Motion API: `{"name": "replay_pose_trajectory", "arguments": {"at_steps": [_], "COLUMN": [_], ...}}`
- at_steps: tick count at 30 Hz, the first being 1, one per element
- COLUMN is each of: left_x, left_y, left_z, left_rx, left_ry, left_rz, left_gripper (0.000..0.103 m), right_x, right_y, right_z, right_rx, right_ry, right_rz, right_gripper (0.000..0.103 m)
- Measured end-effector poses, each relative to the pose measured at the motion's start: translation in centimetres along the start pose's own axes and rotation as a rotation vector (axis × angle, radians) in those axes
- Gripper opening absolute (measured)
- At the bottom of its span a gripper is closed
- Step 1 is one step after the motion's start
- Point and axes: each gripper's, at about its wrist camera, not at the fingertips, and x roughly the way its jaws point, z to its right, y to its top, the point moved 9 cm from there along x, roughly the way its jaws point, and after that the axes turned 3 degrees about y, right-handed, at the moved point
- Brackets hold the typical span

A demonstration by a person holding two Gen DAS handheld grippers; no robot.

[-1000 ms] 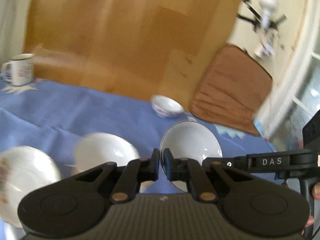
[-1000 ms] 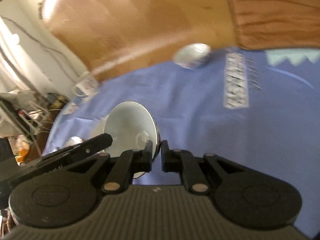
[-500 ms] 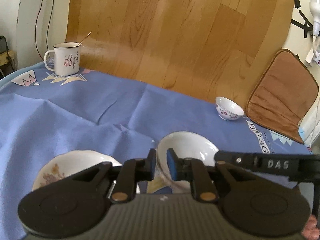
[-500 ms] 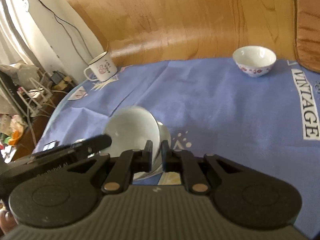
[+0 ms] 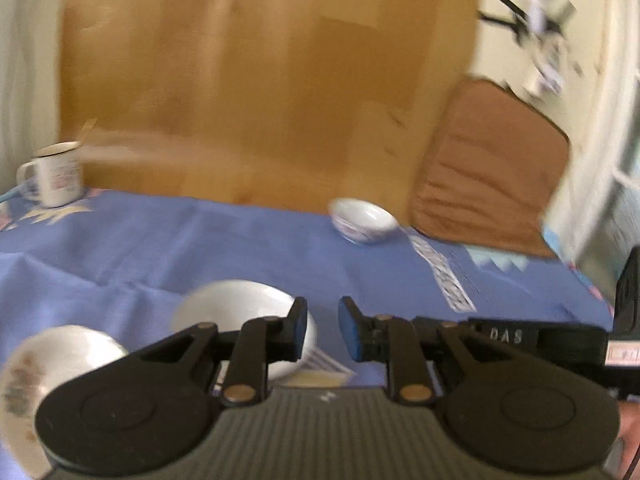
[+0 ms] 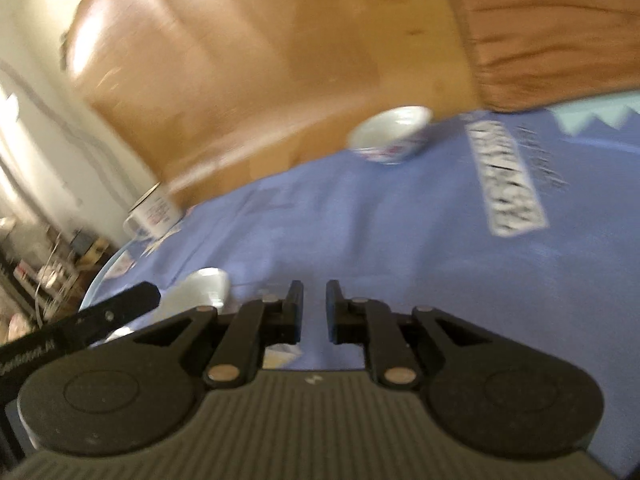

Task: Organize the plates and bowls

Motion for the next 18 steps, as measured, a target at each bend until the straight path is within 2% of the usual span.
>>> {"name": "replay_pose_trajectory", "arguments": {"at_steps": [3, 7, 11, 13, 18], "left_x": [1.3, 2.7, 3.7, 4.0, 5.2], "left_y": [-0.9, -1.7, -2.5, -2.8, -3.2], "left_z": [2.6, 4.8, 5.4, 5.1, 4.8], "left_rx": [0.048, 0.112, 0.127, 0.128, 0.12], "left_ry": [-0.027, -0.012, 0.01, 0.023, 0.043], "left_rz": [-0.039, -0.067, -0.097, -0.108, -0.135], "left_gripper": [0.023, 0.026, 0.026, 0.026, 0.027], "right_x": [-1.7, -2.9, -3.3, -3.2, -3.6], "right_y": [-0.2, 0.0, 0.4, 0.1, 0.1], "right_z": [2.6, 5.0, 6.5, 6.7, 6.9], "right_rx": [0.057, 0.072, 0.077, 0.056, 0.045], "right_ry": [-0.027, -0.084, -0.115, -0.133, -0.12], "right_rz": [0.035, 0.077, 0.122, 0.128, 0.143], "right_gripper": [0.016, 0.016, 0.017, 0.021, 0.027]}}
